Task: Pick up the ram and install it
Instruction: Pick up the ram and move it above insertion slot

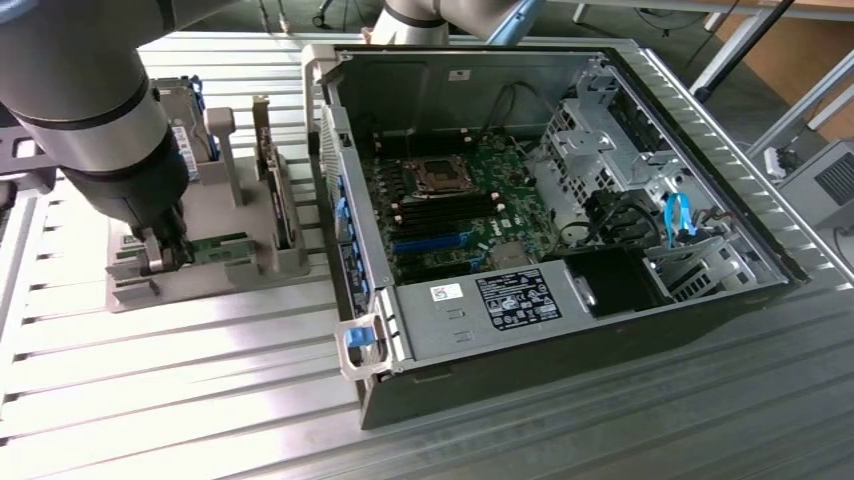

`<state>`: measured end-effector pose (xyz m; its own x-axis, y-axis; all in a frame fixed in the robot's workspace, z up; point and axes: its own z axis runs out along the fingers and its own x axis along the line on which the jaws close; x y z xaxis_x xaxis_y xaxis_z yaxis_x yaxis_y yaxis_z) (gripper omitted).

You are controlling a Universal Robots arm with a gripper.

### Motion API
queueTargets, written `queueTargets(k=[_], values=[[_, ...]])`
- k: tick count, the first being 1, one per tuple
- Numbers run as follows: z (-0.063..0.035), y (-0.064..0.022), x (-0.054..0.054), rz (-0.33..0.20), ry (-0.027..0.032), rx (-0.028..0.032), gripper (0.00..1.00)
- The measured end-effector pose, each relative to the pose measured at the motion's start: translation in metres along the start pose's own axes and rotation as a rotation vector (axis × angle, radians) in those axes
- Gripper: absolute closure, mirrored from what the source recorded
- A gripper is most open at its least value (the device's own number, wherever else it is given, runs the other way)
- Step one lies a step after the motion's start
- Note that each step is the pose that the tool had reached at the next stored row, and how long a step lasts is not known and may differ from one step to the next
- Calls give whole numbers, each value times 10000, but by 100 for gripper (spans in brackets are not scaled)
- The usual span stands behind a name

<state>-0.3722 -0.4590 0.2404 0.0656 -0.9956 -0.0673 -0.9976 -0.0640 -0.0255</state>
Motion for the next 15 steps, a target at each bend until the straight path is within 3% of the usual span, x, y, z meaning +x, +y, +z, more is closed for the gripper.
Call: queueTargets(k=[7,15], values=[[-114,-3,-8,0,0,1,89],[-383,-10,-26,0,0,1,89]])
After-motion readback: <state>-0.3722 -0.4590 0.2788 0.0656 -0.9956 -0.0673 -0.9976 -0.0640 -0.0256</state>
